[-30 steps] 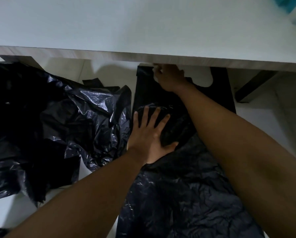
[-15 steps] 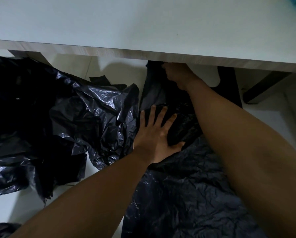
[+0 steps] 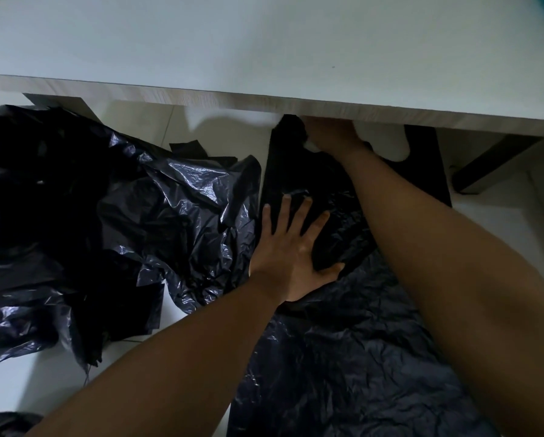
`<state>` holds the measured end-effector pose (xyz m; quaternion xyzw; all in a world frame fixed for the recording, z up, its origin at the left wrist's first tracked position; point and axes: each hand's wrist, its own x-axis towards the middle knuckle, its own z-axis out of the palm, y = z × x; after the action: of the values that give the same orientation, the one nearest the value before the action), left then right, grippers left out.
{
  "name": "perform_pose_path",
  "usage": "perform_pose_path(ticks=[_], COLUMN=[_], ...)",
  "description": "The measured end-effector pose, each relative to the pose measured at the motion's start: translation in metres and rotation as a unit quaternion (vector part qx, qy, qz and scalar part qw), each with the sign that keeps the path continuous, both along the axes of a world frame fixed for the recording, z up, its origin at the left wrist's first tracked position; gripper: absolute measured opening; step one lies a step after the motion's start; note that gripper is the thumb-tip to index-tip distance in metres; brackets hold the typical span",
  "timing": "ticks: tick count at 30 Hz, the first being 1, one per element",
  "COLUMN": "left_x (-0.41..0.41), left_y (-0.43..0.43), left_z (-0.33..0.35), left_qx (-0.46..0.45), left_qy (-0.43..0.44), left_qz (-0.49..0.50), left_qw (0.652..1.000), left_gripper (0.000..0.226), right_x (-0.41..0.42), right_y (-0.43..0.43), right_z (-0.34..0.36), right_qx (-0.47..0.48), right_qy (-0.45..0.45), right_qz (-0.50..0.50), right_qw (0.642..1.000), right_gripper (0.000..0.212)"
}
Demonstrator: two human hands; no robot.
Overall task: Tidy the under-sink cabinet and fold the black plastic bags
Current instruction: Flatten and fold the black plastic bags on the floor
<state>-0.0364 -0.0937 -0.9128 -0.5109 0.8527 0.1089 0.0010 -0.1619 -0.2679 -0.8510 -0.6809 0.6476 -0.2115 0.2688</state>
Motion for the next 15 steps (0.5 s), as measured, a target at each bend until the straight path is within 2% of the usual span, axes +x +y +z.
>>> perform_pose_path(ticks=[3,6,10,13,15], left_x=[0.0,0.001,0.0,0.0,0.001], left_y=[0.001,0.001,0.001,0.001,0.001], left_z=[0.0,0.001,0.001,0.0,-0.001], left_qx=[-0.001,-0.003,0.003,0.001,-0.004], left_qy=[-0.002,0.004,0.005,0.008,0.012], left_qz=[-0.004,-0.002,0.0,-0.002,-0.002], left_qw=[1.0,1.0,1.0,1.0,1.0], left_gripper=[0.097,0.096,0.096,0.096,0.097], right_x=[0.007,0.009,0.005,0.004,0.007], right_y=[0.012,0.017,0.005,0.008,0.016], right_z=[-0.013,-0.022,-0.026,-0.025,-0.021], right_qx=[0.01,0.057,0.049,-0.026,-0.049], right_qy=[0.15,0.216,0.185,0.151,0.153], right_qz=[0.06,0.106,0.071,0.012,0.022], right_qw=[0.987,0.969,0.979,0.988,0.987], right_gripper=[0.032,0.046,0.054,0.046,0.039])
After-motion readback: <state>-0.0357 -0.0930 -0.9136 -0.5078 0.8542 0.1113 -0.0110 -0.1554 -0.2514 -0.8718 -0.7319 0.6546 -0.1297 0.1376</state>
